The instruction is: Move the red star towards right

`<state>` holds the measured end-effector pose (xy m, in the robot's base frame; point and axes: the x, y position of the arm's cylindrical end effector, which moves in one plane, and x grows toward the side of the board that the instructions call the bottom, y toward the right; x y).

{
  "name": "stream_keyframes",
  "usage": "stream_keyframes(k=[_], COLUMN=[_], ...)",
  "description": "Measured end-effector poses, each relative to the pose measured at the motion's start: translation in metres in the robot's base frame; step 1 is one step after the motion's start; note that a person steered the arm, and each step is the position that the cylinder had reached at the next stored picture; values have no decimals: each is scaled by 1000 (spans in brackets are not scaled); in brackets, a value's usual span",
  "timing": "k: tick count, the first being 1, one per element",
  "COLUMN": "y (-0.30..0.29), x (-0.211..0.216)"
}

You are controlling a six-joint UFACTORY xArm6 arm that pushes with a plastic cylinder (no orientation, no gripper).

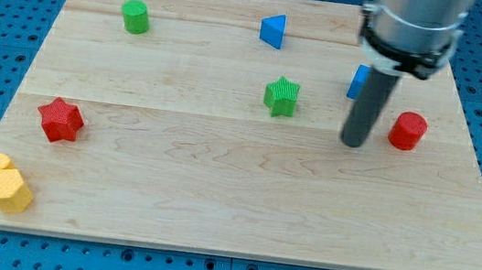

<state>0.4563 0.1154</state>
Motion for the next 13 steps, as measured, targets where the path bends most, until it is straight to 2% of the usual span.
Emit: stream_keyframes(k=[2, 4, 5, 6, 7, 10, 11, 13], y=[-115, -270, -358, -420, -420, -420, -397, -297], x=[-4, -63, -66, -47, -46, 18, 32, 27])
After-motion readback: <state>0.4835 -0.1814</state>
